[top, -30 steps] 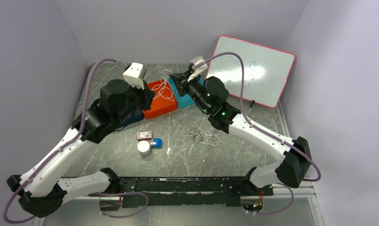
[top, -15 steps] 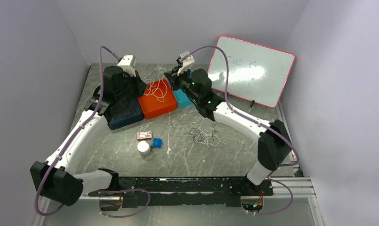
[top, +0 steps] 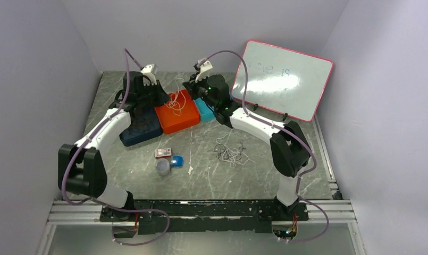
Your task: Untangle the cables
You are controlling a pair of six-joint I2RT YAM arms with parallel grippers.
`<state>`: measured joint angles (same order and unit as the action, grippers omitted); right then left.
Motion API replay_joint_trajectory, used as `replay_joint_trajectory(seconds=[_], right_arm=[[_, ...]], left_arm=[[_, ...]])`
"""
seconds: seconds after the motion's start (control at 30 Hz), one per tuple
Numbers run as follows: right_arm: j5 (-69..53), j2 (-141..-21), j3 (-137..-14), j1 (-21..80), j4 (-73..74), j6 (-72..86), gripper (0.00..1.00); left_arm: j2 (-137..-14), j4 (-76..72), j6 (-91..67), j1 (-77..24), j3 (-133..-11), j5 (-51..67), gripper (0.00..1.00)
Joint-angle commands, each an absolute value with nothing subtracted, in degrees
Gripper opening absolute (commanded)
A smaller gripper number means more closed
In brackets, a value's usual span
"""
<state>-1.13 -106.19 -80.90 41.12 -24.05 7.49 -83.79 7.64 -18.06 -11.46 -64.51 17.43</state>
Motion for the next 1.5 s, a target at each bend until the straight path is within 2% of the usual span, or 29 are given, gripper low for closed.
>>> replay_joint_trajectory(seconds=[0.0, 0.3, 0.43, 0.6, 0.77, 0.83, 1.17, 1.47], right_arm=[[-1.1, -108.0, -81.4, 39.9, -26.8, 8.4, 0.00], [-2.8, -111.6, -80.7, 38.3, -25.8, 9.4, 0.00], [-4.0, -113.2, -81.1, 38.2, -25.4, 9.6, 0.00], [-3.6, -114.6, -81.9, 38.1, -24.9, 9.5, 0.00], [-1.5, -116.6, -83.5, 38.1, -23.5, 9.9, 0.00], [-1.7, -117.6, -84.4, 38.1, -23.2, 10.1, 0.00], [-9.3, -125.4, -92.5, 38.3, -18.3, 10.3, 0.00], [-12.8, -135.7, -102.7, 39.4, -7.9, 7.5, 0.02]], left_arm=[[-88.3, 3.0, -18.8, -11.1, -65.7, 21.8, 0.07], [-98.7, 1.5, -19.4, -10.1, -67.4, 22.4, 0.08], [-101.7, 2.8, -18.9, -10.0, -70.1, 22.6, 0.19], [-101.2, 5.1, -18.1, -9.4, -71.6, 19.9, 0.38], [-98.7, 7.5, -18.3, -7.3, -72.5, 16.7, 0.53], [-97.5, 8.6, -18.0, -6.4, -73.0, 16.3, 0.56], [-82.6, 12.5, -16.6, -5.7, -69.9, 14.7, 0.61], [-67.6, 16.9, -17.8, -5.7, -59.3, 17.6, 0.59]])
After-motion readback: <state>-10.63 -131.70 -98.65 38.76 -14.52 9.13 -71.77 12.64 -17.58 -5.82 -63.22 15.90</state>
